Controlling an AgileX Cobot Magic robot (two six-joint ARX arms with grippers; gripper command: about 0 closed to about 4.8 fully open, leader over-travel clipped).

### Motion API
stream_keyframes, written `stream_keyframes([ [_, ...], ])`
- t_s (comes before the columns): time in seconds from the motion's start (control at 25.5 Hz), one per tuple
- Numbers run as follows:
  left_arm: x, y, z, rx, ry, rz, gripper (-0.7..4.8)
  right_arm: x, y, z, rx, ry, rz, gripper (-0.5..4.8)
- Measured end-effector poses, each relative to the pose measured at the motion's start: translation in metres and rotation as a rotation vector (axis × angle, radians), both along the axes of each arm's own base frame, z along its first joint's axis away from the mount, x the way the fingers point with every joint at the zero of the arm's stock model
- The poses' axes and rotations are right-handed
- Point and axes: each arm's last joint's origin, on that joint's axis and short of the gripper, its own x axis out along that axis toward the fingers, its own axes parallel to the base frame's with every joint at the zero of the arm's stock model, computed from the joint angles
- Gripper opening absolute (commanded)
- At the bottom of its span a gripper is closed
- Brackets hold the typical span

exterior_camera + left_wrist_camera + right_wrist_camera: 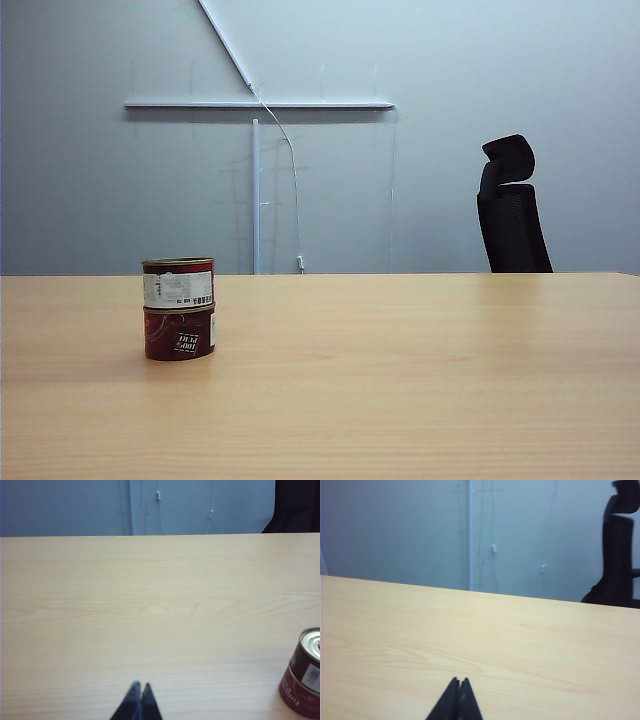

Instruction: Stack a can of tomatoes on the right onto the can of tomatoes on the left.

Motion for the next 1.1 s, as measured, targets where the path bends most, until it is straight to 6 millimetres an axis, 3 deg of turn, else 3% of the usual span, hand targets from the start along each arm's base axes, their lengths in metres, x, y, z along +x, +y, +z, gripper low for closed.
stream_keyframes([
  [0.24,0.0,0.0,0.0,0.0,0.0,-0.001,-0.04,-0.002,-0.014,-0.023,-0.014,-0.023,-0.011,-0.08],
  [0.63,0.0,0.0,0.0,0.0,0.0,-0.001,-0.04,-0.003,-0.025,-0.022,-0.03,-0.04,-0.031,-0.09],
  [1.1,0.0,0.0,0.0,0.0,0.0,-0.001,-0.04,-0.002,-0.031,-0.033,0.057,0.079,-0.228,-0.09],
])
